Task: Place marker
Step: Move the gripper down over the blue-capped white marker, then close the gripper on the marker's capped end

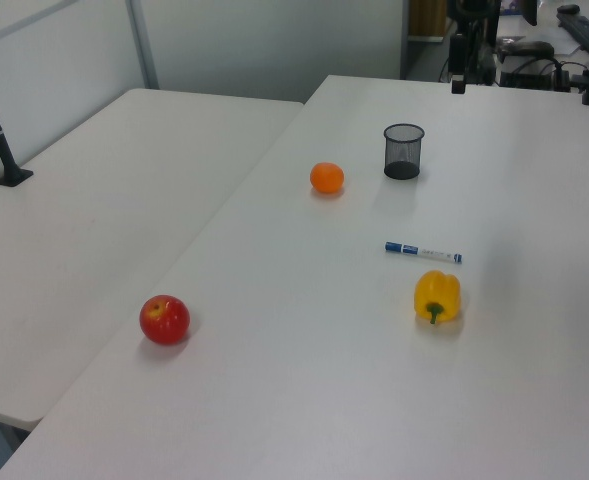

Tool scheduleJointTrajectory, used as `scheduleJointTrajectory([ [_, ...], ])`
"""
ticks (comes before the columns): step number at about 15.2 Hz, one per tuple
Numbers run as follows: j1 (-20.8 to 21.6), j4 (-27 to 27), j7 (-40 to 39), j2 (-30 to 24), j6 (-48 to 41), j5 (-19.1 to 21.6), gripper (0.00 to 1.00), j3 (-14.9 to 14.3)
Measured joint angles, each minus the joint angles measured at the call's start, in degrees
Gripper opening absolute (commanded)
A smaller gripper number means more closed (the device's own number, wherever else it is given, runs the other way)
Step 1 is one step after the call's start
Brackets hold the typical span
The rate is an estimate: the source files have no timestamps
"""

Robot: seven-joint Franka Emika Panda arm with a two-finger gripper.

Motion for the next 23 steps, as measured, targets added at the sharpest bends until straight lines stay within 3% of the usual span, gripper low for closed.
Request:
scheduleJointTrajectory([
  [4, 0.35, -0.18, 0.42, 0.89, 0.30, 0.01, 1.00, 1.01],
  [11, 2.22, -1.52, 7.81, 6.61, 9.50, 0.01, 1.00, 6.16],
  [16, 2.65, -5.00, 8.01, 13.30, 18.97, -0.78, 1.00, 6.22],
  [22, 4.39, -6.73, 8.01, 19.45, 23.09, -3.27, 1.00, 6.25],
  [23, 4.64, -7.27, 8.01, 19.90, 23.63, -3.52, 0.96, 6.26],
])
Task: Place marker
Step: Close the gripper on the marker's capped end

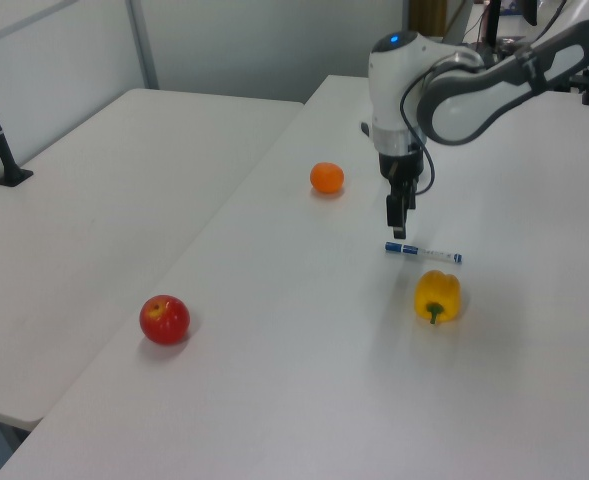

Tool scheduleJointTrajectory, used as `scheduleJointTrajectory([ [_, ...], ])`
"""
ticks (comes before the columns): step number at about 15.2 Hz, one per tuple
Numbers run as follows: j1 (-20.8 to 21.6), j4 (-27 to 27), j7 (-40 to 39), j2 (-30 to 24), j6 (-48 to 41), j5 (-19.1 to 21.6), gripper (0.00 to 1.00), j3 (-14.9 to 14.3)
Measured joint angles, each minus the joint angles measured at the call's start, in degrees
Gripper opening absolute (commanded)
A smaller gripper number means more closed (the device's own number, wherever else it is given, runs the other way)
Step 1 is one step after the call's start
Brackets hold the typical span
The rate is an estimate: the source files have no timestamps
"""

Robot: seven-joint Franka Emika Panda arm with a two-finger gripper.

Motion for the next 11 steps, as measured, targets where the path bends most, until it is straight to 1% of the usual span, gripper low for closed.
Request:
scheduleJointTrajectory([
  [2, 0.26, -0.88, 0.00, 0.71, 0.65, -0.44, 0.81, 0.00],
  [3, 0.30, -1.22, 0.00, 0.94, 0.85, -0.60, 0.71, 0.00],
  [4, 0.31, -1.46, 0.00, 1.11, 0.94, -0.82, 0.65, 0.00],
  [9, 0.20, -1.70, 0.01, 2.18, 1.41, -1.75, 0.45, 0.00],
  [11, 0.04, -1.74, 0.00, 2.73, 2.98, -1.79, 0.41, 0.00],
])
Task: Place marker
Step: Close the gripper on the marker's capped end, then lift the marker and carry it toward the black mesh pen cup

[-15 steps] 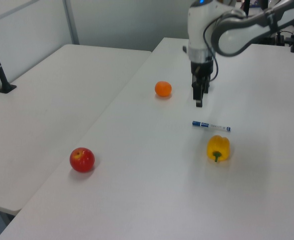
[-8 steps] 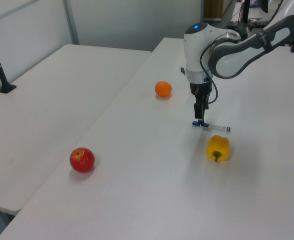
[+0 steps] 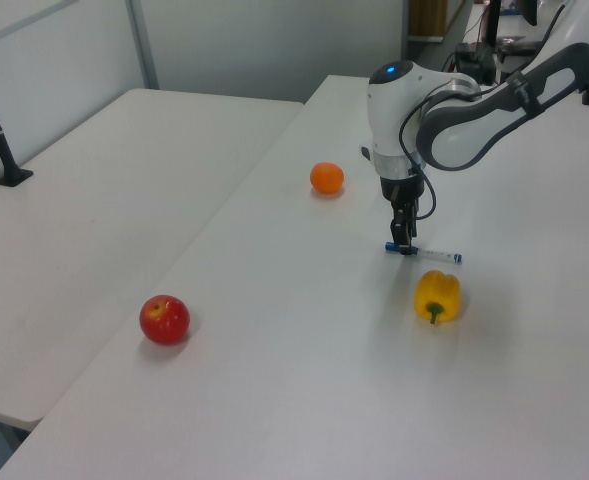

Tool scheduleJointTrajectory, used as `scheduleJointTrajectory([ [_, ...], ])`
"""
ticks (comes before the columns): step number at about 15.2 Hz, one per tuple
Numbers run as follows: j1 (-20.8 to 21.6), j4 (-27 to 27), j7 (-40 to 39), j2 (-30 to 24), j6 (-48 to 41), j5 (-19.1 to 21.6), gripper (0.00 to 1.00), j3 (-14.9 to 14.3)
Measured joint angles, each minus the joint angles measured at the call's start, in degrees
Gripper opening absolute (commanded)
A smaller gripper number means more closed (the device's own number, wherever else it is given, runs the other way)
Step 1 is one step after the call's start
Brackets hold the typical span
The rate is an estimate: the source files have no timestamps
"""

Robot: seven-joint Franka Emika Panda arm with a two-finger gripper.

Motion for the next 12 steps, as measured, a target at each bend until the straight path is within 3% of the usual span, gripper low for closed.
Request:
scheduleJointTrajectory([
  [6, -0.21, -0.01, 0.01, 1.09, 1.87, -0.01, 0.16, 0.00],
  [12, -0.22, 0.05, 0.06, 1.06, 1.87, -0.01, 0.13, -0.01],
])
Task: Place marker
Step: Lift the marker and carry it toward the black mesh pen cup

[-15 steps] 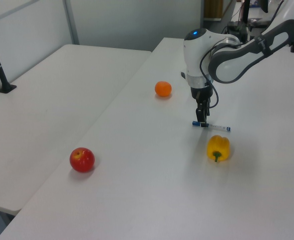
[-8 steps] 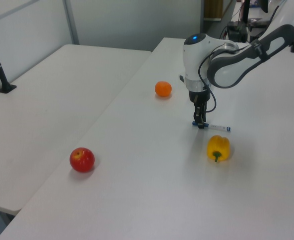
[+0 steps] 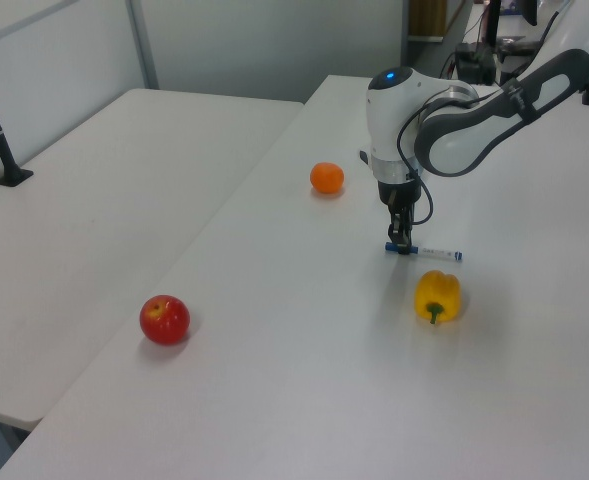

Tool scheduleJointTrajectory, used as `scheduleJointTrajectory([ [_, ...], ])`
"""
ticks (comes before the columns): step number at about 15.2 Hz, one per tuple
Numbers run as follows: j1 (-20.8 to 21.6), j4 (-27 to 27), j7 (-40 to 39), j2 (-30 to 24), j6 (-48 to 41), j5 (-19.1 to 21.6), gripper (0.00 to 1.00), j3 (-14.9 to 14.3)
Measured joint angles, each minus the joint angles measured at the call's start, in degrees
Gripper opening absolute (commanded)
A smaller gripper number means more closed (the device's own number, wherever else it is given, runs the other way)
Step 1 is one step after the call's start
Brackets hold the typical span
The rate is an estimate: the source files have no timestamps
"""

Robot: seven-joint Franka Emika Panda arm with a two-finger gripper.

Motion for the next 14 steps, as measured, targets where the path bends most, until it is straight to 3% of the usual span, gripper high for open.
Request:
scheduleJointTrajectory([
  [7, -0.03, 1.08, 2.48, -2.34, -1.99, 0.00, 0.13, -0.02],
  [14, -1.49, 8.07, 3.13, -10.15, -17.39, 1.05, 0.13, -0.30],
])
